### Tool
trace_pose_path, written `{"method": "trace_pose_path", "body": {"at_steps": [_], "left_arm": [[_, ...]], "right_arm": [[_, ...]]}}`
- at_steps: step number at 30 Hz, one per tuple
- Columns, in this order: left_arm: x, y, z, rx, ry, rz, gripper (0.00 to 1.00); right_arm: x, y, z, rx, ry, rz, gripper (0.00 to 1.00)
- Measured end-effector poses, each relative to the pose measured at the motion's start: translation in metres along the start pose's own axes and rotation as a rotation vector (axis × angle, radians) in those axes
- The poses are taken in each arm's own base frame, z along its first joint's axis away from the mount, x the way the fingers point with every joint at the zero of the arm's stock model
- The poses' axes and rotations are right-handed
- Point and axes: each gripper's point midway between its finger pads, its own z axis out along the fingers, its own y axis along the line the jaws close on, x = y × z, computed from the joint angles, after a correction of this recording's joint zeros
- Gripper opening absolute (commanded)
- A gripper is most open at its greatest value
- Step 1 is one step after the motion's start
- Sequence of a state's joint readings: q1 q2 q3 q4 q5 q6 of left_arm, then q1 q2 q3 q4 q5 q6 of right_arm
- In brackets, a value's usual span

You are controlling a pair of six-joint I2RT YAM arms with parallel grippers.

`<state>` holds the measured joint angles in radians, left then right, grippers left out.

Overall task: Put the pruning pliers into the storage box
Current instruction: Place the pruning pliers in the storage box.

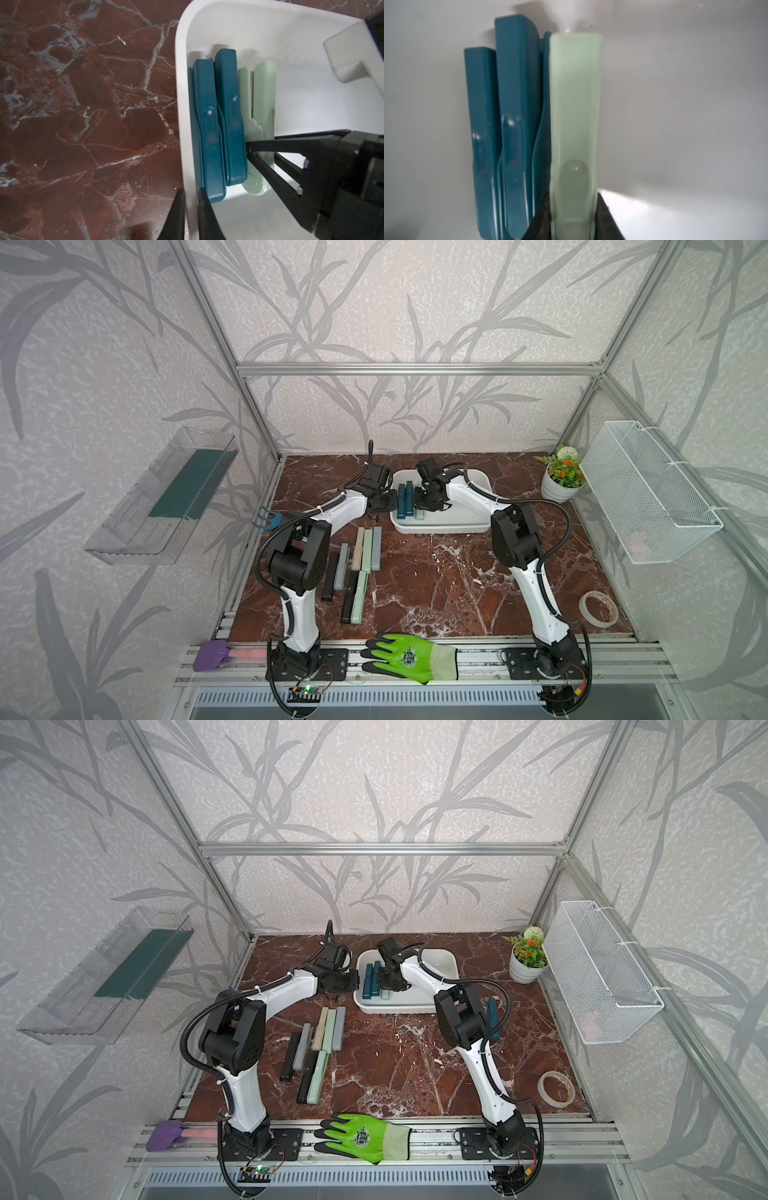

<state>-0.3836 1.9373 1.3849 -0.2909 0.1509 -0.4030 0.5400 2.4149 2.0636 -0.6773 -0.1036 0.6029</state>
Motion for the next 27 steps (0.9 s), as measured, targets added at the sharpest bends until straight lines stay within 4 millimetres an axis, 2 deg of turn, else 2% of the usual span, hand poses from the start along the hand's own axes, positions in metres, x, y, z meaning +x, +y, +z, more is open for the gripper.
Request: {"method": "trace_pose_path", "body": {"at_steps": [6, 16, 23, 27], "left_arm": [[0.0, 0.0, 0.0, 0.0, 0.0, -0.001, 0.13], [-0.001, 0.0, 0.0, 0.001, -0.002, -0.001, 0.13], [-0.001, 0.0, 0.0, 0.001, -0.003, -0.001, 0.13], [-0.001, 0.0, 0.0, 0.001, -0.003, -0.001, 0.13]], "right_arm": [[-0.01, 0.003, 0.005, -0.012, -0.016, 0.021, 0.26], [-0.014, 0.001, 0.01, -0.007, -0.017, 0.032, 0.4], [-0.014, -0.002, 0.009, 0.0, -0.012, 0.036, 0.4], [-0.015, -0.001, 0.009, -0.004, -0.012, 0.038, 0.33]]}}
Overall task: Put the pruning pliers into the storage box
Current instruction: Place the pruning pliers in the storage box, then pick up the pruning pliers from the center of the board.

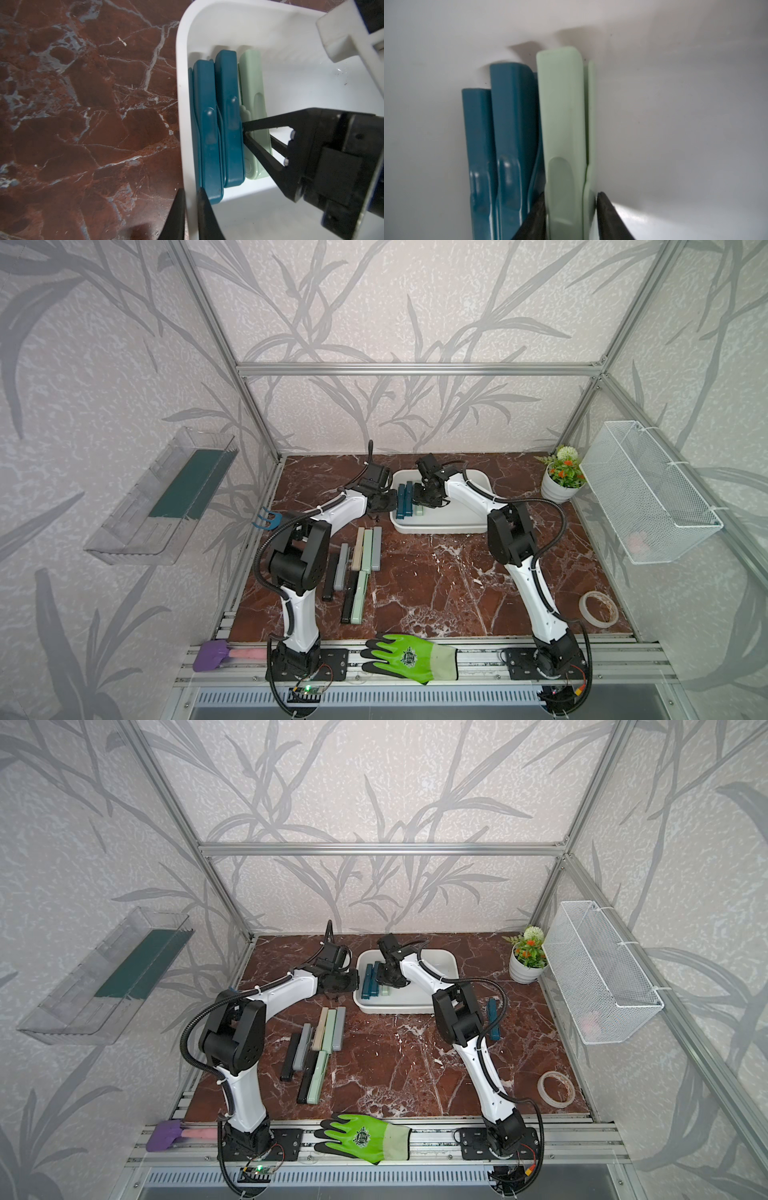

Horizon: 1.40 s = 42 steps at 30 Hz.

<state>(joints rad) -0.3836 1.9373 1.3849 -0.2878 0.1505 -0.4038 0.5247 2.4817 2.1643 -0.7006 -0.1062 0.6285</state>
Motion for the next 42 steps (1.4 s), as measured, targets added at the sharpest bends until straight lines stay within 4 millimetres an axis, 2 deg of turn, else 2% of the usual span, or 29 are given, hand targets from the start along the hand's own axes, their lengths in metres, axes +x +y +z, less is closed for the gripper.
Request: {"method": "trace_pose_path", "body": {"at_steps": [11, 19, 26, 31, 34, 37, 40, 42], "left_arm": [[0.0, 0.0, 0.0, 0.001, 0.0, 0.0, 0.13], [0.0, 0.0, 0.0, 0.001, -0.001, 0.0, 0.13], [0.0, 0.0, 0.0, 0.001, -0.001, 0.0, 0.13], [0.0, 0.0, 0.0, 0.0, -0.001, 0.001, 0.12], [0.0, 0.0, 0.0, 0.0, 0.0, 0.001, 0.12], [0.0, 0.0, 0.0, 0.0, 0.0, 0.001, 0.12], [0.0, 0.0, 0.0, -0.001, -0.001, 0.002, 0.12], [0.0, 0.001, 0.0, -0.004, -0.002, 0.004, 0.12]], "right_arm": [[-0.003, 0.005, -0.001, -0.039, 0.001, 0.033, 0.28], [-0.011, 0.006, -0.006, -0.042, -0.016, 0.033, 0.36], [-0.031, 0.011, -0.024, -0.061, -0.059, -0.004, 0.39], [-0.034, 0.008, -0.038, -0.05, -0.058, -0.04, 0.39], [-0.033, 0.003, -0.062, -0.036, -0.062, -0.083, 0.38], [-0.03, -0.006, -0.104, -0.025, -0.088, -0.136, 0.39], [-0.02, -0.033, -0.159, -0.008, -0.133, -0.175, 0.41], [-0.01, -0.065, -0.193, 0.029, -0.169, -0.171, 0.42]]}}
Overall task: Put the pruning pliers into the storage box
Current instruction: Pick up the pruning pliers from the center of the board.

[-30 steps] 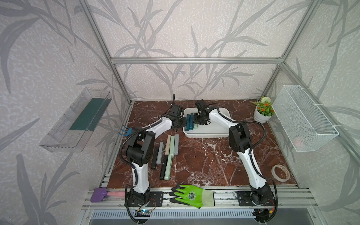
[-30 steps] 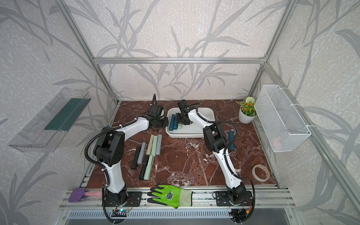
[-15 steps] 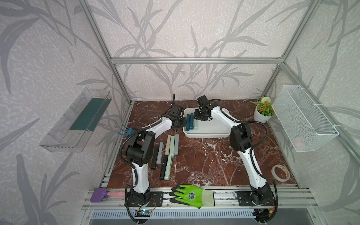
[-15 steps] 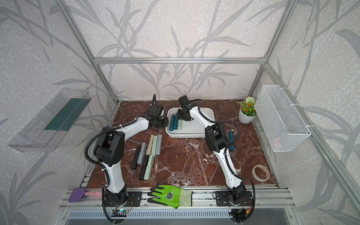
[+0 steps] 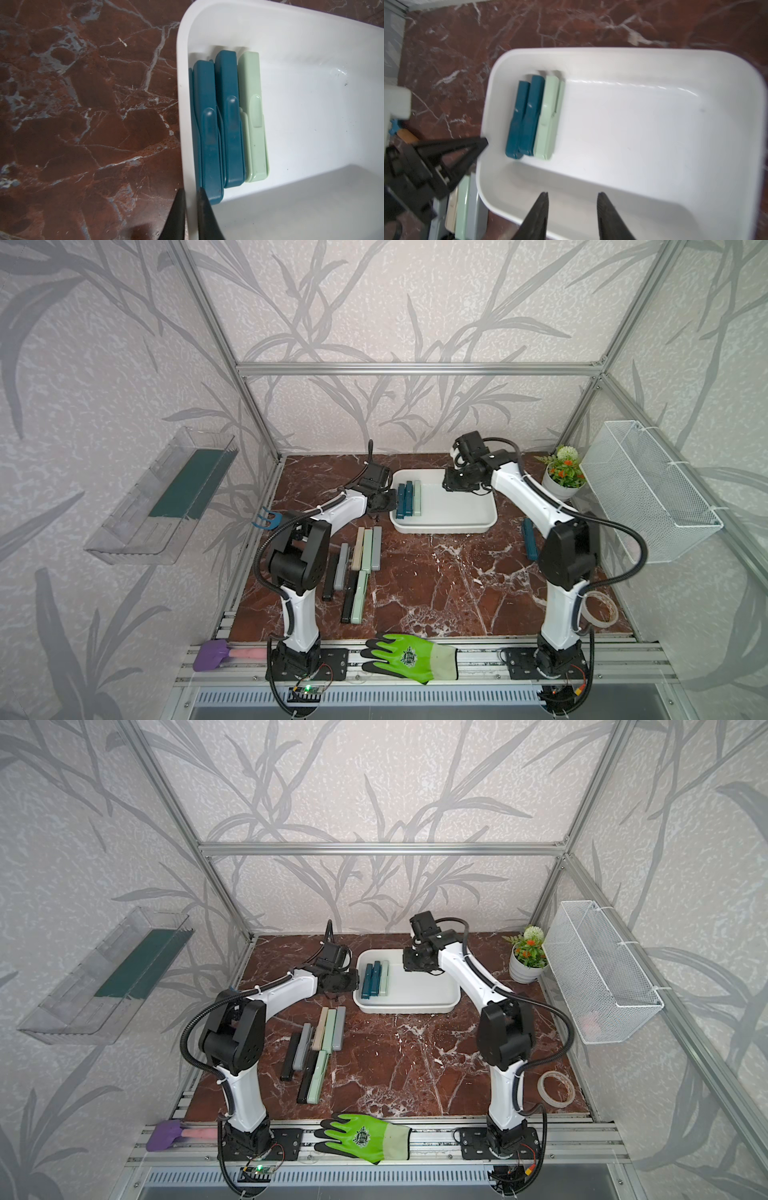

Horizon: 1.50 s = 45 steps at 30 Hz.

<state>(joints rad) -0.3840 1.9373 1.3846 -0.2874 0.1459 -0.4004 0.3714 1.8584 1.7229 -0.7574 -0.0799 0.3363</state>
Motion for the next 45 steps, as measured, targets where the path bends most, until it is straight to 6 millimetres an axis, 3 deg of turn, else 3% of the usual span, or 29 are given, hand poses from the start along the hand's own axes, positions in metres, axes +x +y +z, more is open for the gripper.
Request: {"method": "trace_pose_path", "body": {"at_steps": [4, 6, 8, 11, 15, 19, 25, 31, 41, 45], "left_arm": [[0.0, 0.0, 0.0, -0.003, -0.001, 0.002, 0.12], [0.0, 0.0, 0.0, -0.003, -0.002, 0.002, 0.12], [0.0, 0.0, 0.0, -0.002, -0.002, 0.001, 0.12], [0.0, 0.0, 0.0, 0.0, -0.002, 0.001, 0.12], [0.0, -0.001, 0.0, 0.003, -0.001, 0.001, 0.12], [0.0, -0.001, 0.0, 0.003, -0.001, 0.001, 0.12], [0.0, -0.001, 0.0, 0.003, -0.001, 0.002, 0.12], [0.0, -0.001, 0.0, 0.003, 0.0, 0.005, 0.12], [0.0, -0.001, 0.0, 0.002, 0.0, 0.006, 0.12], [0.0, -0.001, 0.0, 0.002, 0.0, 0.006, 0.12]], "right_arm": [[0.036, -0.073, -0.045, 0.107, -0.024, 0.082, 0.43], [0.071, -0.115, -0.058, 0.191, -0.005, 0.144, 0.49], [0.105, -0.144, -0.067, 0.269, 0.029, 0.186, 0.55], [0.15, -0.178, -0.078, 0.357, 0.075, 0.263, 0.67], [0.186, -0.211, -0.082, 0.405, 0.104, 0.393, 0.67], [0.203, -0.219, -0.059, 0.393, 0.18, 0.432, 0.66], [0.212, -0.227, -0.02, 0.374, 0.268, 0.45, 0.62], [0.209, -0.236, -0.009, 0.4, 0.262, 0.443, 0.57], [0.2, -0.245, 0.005, 0.414, 0.246, 0.423, 0.35], [0.2, -0.243, 0.009, 0.416, 0.25, 0.404, 0.31]]}}
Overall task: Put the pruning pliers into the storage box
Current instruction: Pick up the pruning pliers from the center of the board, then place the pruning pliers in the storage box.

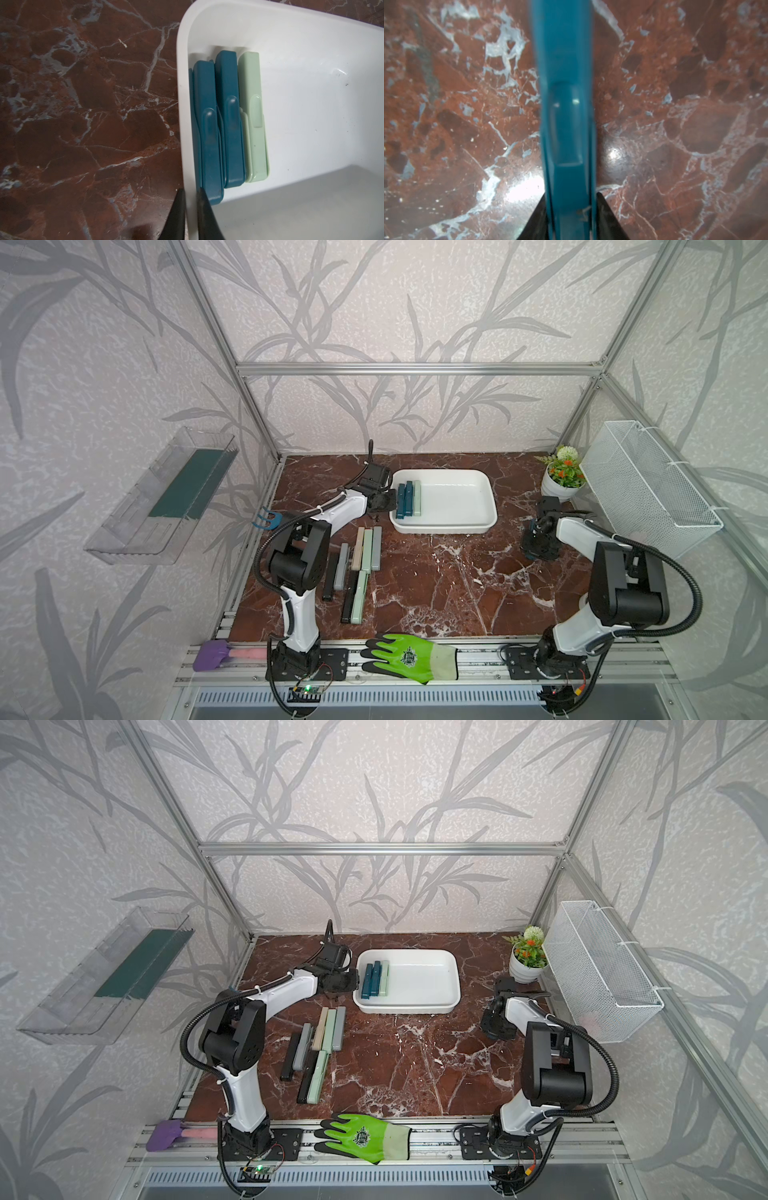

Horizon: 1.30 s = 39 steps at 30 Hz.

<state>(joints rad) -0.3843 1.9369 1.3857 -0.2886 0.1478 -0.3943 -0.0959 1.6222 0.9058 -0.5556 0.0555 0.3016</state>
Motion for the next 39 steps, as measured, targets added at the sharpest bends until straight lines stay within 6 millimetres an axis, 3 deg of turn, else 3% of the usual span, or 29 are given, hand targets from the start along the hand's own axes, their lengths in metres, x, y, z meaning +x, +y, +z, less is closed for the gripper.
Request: {"method": "trace_pose_path", "body": {"at_steps": [9, 13, 24, 26, 31, 34, 39], "left_arm": [[0.0, 0.0, 0.0, 0.0, 0.0, 0.0, 0.12], [0.0, 0.0, 0.0, 0.0, 0.0, 0.0, 0.12], [0.001, -0.003, 0.0, 0.003, 0.002, 0.005, 0.12], [0.002, -0.004, 0.0, 0.004, 0.003, 0.008, 0.12], [0.003, -0.004, 0.0, 0.004, 0.005, 0.009, 0.12], [0.002, -0.005, 0.0, 0.005, 0.004, 0.008, 0.12], [0.002, -0.005, 0.0, 0.004, 0.004, -0.002, 0.12]], "right_arm": [[0.003, 0.009, -0.002, 0.03, -0.013, -0.055, 0.27], [0.004, 0.016, -0.012, 0.032, -0.018, -0.091, 0.27], [-0.034, 0.062, -0.112, -0.078, -0.261, -0.211, 0.25], [-0.034, 0.08, -0.126, -0.112, -0.291, -0.253, 0.25], [-0.021, 0.155, -0.144, -0.22, -0.306, -0.411, 0.25], [-0.011, 0.198, -0.138, -0.277, -0.278, -0.472, 0.25], [-0.006, 0.249, -0.109, -0.314, -0.214, -0.488, 0.26]]}}
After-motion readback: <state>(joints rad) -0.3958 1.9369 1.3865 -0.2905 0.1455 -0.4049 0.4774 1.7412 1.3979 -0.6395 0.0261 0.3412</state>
